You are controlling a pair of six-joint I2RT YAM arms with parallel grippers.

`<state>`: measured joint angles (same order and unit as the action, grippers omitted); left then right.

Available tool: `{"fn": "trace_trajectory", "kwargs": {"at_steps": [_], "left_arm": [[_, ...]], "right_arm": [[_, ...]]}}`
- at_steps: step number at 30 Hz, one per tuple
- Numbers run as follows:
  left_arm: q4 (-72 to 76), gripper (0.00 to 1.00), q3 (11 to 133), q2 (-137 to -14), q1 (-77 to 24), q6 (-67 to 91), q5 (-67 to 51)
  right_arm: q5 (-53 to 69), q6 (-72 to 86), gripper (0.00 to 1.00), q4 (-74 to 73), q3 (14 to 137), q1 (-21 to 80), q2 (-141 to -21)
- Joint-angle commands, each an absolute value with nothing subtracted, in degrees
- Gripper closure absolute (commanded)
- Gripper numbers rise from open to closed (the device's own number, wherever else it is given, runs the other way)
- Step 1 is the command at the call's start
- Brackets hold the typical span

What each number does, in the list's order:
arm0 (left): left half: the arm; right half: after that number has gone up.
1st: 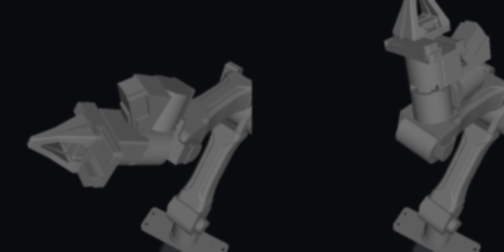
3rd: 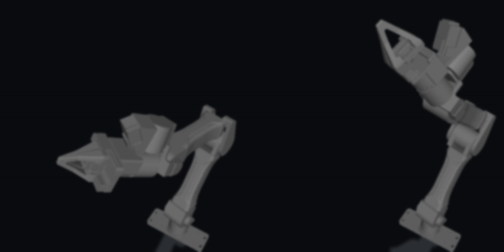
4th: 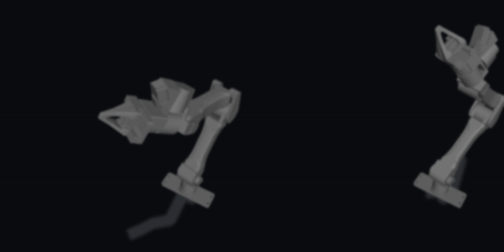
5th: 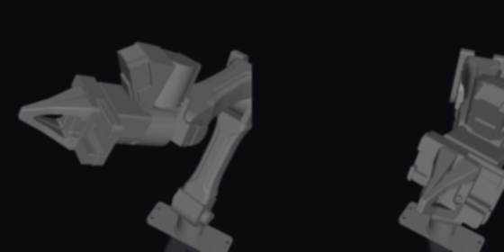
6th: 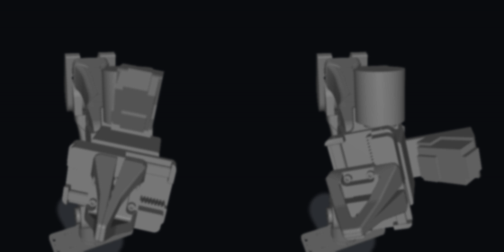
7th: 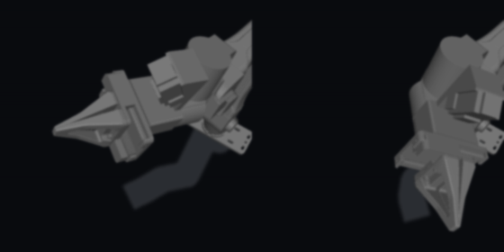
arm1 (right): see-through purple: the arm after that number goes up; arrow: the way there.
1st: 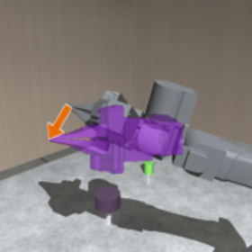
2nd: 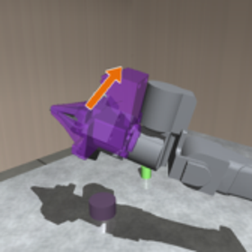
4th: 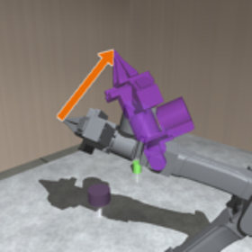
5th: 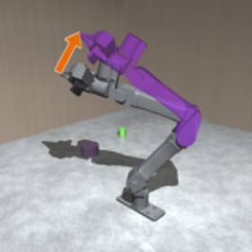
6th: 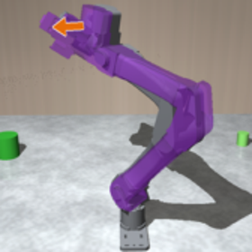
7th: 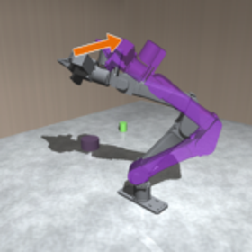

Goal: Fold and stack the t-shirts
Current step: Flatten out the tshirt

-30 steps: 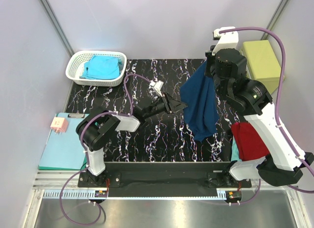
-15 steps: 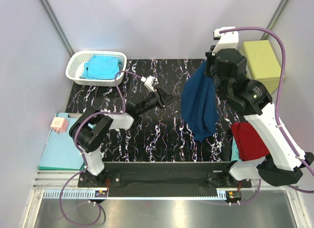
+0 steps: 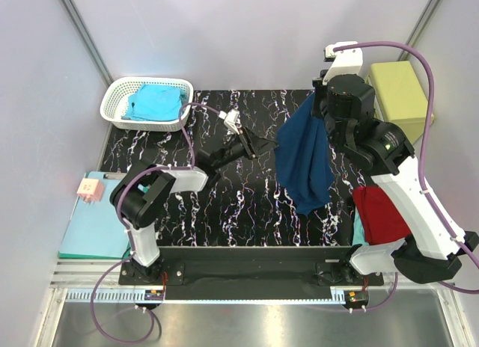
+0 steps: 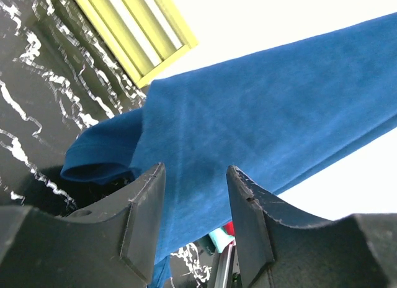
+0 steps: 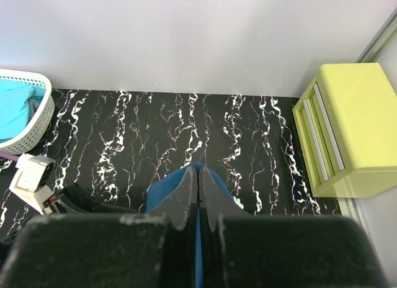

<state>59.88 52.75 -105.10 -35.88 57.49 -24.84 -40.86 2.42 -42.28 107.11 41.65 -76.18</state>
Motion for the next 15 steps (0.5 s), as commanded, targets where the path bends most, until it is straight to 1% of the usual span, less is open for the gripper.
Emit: {"fn": "trace_trajectory", "kwargs": {"at_steps": [1,10,15], "left_arm": [[62.4,0.51,54.6,-107.3,-36.1,57.7,-26.4],[61.9,0.50,56.2,-110.3,-35.9,57.8,-27.1],[62.1,0.51,57.7,-110.0,-36.0,58.6,-27.6]], "right_arm": [[-40.4,2.5,1.00,-39.0,107.3,42.2,-75.0],[-40.6,2.4,1.00,-38.9,107.1,42.2,-74.8],[-40.8,2.3,1.00,-38.8,106.9,42.2,-74.8]]}}
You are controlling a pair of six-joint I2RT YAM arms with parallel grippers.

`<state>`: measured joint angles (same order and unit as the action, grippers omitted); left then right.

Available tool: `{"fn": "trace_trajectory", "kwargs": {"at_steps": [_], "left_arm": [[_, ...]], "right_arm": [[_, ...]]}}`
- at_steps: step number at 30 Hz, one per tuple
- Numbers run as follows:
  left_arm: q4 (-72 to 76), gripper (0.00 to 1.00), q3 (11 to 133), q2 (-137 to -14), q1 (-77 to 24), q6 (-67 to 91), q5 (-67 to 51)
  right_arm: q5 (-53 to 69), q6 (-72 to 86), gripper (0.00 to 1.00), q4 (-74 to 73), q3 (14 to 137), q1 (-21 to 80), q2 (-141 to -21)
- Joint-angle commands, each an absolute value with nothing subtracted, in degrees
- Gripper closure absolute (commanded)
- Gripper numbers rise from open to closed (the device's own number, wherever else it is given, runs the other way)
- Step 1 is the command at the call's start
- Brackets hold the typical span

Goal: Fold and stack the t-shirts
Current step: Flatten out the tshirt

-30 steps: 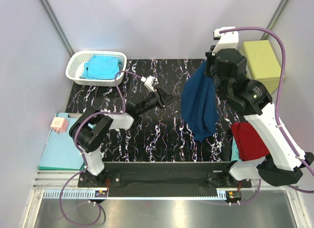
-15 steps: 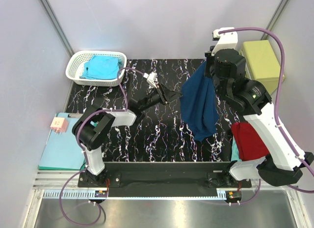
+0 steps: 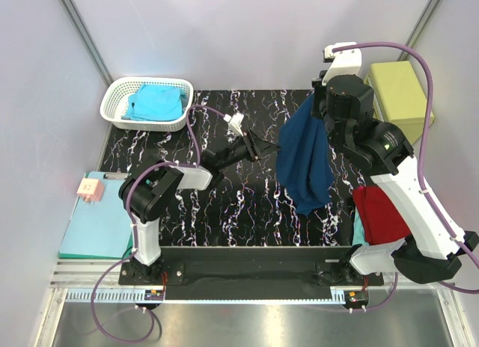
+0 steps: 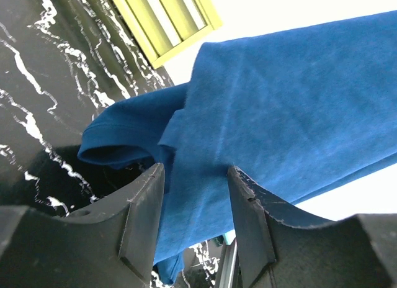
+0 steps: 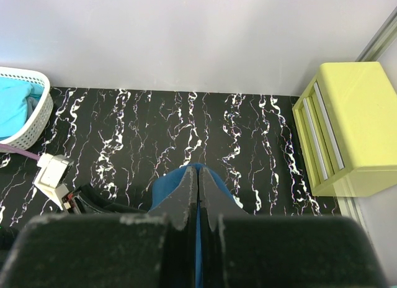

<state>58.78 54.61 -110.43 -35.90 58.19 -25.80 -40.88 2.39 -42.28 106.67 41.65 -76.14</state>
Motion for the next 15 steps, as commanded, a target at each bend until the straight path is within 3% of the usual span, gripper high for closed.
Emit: {"fn": "trace_trajectory", "kwargs": {"at_steps": [1,10,15], "left_arm": [[62.1,0.51,57.7,-109.8,-36.0,58.6,-27.7],[63.8,0.52,58.4,-110.4,-36.3,60.7,-29.1],[64.3,0.60,58.3,-109.2,-36.6,61.0,-29.4]], "right_arm": [[-40.8,2.2,1.00,-38.8,106.9,42.2,-74.8],[-40.8,2.1,1.00,-38.4,106.8,42.2,-75.1],[-41.0,2.0,1.00,-38.3,106.5,42.2,-75.3]]}}
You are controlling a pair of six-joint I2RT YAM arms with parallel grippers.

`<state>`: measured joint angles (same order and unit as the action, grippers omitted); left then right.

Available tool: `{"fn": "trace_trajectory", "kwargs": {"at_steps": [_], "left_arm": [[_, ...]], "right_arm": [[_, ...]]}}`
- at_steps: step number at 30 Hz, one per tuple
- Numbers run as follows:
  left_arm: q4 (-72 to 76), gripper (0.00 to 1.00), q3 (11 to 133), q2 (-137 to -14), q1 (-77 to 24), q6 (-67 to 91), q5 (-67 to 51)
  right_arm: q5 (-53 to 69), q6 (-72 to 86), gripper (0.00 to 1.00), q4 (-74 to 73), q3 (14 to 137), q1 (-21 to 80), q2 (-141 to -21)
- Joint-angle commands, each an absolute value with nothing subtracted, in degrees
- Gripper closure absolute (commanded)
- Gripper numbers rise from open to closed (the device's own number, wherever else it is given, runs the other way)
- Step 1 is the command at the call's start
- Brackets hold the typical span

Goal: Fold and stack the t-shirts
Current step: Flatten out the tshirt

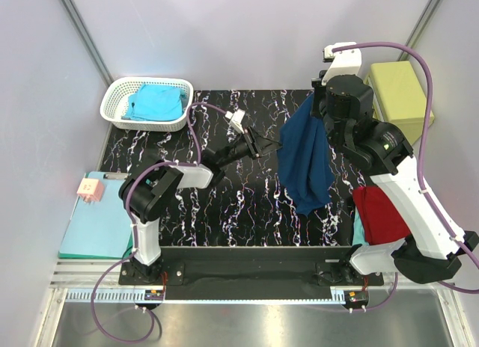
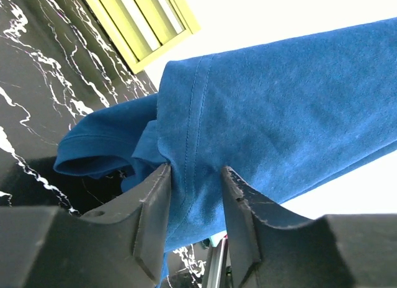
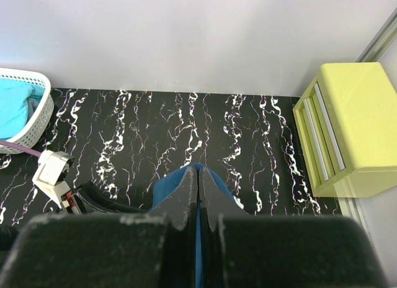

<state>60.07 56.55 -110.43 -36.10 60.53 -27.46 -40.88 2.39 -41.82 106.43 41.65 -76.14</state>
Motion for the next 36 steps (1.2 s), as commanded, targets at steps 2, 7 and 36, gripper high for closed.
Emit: {"fn": "trace_trajectory", "kwargs": {"at_steps": [2,7,36], "left_arm": [[64.2,0.63,58.2,-109.1,-36.6,60.9,-29.5],[63.9,0.88,57.3,-108.4,-36.5,61.2,-29.6],[-35.4,1.00,123.0,-83.6,-34.5,12.3,10.5]], "right_arm": [[-40.9,2.0,1.00,-38.4,106.6,42.2,-75.5],[-40.9,2.1,1.00,-38.3,106.8,42.2,-75.6],[-41.4,4.5,0.05,-38.3,106.1,42.2,-75.7]]}}
